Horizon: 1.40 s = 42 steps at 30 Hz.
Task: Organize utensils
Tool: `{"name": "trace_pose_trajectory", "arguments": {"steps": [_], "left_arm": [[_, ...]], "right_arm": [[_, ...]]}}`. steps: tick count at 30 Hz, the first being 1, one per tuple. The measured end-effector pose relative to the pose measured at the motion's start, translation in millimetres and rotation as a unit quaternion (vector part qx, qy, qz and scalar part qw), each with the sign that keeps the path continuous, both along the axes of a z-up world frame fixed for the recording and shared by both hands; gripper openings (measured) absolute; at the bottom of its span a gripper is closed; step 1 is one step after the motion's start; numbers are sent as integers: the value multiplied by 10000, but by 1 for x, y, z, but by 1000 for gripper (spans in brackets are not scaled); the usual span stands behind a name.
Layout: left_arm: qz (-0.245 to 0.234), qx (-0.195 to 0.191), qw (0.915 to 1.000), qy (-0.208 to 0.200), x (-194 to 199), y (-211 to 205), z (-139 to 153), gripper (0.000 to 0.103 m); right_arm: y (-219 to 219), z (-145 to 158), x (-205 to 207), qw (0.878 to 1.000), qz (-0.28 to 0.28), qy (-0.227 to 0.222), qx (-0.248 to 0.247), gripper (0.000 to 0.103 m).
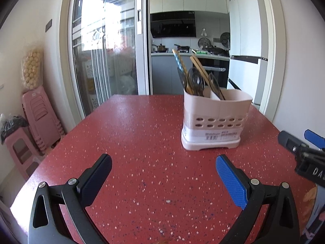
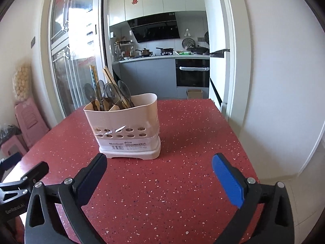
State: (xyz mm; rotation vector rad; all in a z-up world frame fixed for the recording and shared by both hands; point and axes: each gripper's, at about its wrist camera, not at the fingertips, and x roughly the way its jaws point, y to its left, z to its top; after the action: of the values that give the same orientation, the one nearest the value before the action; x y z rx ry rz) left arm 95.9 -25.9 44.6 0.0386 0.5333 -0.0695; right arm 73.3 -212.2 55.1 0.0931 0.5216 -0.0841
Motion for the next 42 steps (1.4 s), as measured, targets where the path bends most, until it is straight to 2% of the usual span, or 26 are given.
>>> {"name": "trace_pose_trajectory", "arguments": {"steps": [4,13,42], "left_arm": [[-19,22,9998,-205,8,-3,8,103],[65,-5,9995,-324,26,-5,17,103],[-16,-64,9998,-191,30,-6,11,103]], "right_arm": [[5,1,5,9999,45,-41,-87,103],[9,7,10,9991,-102,-328,-261,103],[8,5,13,9991,-115,-327,-223,103]]}}
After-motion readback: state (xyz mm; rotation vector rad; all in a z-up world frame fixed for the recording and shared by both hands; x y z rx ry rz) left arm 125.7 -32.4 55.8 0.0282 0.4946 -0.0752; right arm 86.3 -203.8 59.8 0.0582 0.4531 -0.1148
